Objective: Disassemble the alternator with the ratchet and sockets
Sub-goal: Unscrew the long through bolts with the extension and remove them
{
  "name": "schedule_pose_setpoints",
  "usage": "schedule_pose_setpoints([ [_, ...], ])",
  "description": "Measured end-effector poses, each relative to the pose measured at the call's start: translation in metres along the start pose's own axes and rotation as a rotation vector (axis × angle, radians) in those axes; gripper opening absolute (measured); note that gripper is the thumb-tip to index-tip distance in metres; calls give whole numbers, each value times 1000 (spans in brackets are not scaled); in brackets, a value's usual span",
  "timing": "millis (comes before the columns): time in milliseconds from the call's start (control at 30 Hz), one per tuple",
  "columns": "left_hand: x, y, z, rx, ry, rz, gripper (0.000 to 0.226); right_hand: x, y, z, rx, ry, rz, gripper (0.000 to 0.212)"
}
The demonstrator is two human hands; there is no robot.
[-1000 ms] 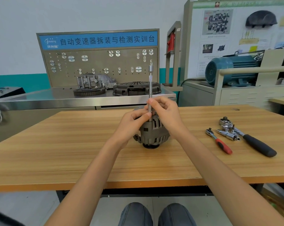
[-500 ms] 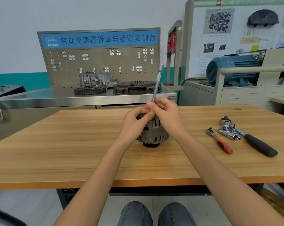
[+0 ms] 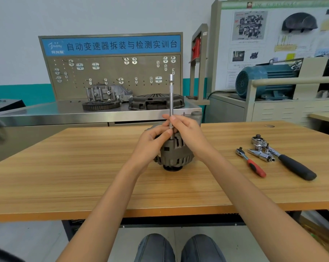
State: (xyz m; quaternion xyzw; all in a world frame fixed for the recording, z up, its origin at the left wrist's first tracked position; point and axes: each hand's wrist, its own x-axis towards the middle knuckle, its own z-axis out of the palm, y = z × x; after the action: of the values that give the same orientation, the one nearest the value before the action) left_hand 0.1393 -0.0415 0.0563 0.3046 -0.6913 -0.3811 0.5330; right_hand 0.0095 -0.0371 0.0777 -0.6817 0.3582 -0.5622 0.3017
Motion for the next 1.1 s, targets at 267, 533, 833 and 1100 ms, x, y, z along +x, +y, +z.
schedule_pose_setpoints([
  [267,-1,0,5,63,61,10,15,0,9,-4,-43,81,-37,20],
  [533,-1,0,2,59,7,23,26,-1,10,-6,29,28,-73,17],
  [833,0,0,3,57,45,24,19,-2,9,-5,33,22,-63,20],
  [1100,1,-1,5,70,73,12,14,-1,9,-3,-13,99,-50,15],
])
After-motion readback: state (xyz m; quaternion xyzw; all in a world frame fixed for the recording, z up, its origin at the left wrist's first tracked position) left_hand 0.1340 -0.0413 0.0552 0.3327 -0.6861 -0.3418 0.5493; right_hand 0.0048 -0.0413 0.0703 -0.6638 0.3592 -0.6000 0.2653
